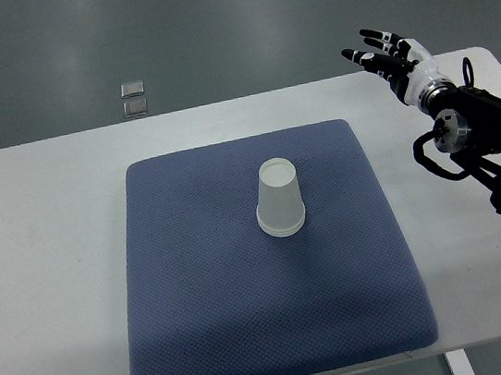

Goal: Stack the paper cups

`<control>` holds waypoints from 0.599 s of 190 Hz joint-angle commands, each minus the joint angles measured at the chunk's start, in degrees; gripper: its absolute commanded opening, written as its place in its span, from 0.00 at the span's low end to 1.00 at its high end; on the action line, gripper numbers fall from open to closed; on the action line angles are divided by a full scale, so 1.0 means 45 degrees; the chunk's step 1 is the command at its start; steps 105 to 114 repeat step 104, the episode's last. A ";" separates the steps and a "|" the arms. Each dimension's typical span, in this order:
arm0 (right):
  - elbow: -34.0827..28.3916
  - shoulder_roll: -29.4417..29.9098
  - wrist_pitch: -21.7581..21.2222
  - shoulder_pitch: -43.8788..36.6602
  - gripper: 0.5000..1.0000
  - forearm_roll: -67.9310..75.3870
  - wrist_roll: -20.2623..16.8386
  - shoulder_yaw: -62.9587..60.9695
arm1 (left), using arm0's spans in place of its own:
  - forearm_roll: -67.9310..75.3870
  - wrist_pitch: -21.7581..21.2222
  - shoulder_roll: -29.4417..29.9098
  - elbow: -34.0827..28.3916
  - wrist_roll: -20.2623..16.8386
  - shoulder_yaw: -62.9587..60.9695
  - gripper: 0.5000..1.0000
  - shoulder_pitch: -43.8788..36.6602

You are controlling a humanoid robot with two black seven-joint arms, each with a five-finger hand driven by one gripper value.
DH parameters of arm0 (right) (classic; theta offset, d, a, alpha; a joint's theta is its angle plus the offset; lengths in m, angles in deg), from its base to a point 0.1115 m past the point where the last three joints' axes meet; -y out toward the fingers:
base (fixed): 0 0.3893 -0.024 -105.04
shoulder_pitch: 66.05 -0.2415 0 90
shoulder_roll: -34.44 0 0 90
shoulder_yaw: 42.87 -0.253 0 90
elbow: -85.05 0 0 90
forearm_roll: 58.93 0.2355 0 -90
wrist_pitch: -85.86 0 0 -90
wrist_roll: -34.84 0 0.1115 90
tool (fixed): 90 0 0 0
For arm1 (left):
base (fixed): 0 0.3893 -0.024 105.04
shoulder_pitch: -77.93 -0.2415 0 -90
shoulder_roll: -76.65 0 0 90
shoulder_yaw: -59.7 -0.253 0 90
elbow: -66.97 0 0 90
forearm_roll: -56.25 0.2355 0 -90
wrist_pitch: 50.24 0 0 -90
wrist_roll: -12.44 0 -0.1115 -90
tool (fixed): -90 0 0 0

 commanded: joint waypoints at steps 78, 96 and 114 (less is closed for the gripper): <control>0.0211 0.1277 0.0053 0.0578 0.83 -0.0143 -0.0347 -0.0706 | 0.0000 0.0000 0.0000 0.0000 0.0000 -0.0005 1.00 0.0000; 0.0211 0.1317 0.0034 0.0617 0.83 -0.0163 -0.0171 -0.0667 | 0.0000 0.0000 0.0000 0.0000 0.0000 0.0014 1.00 0.0000; 0.0211 0.1317 0.0034 0.0656 0.83 -0.0182 0.0142 -0.0647 | 0.0000 0.0000 0.0000 0.0000 0.0000 -0.0005 1.00 0.0000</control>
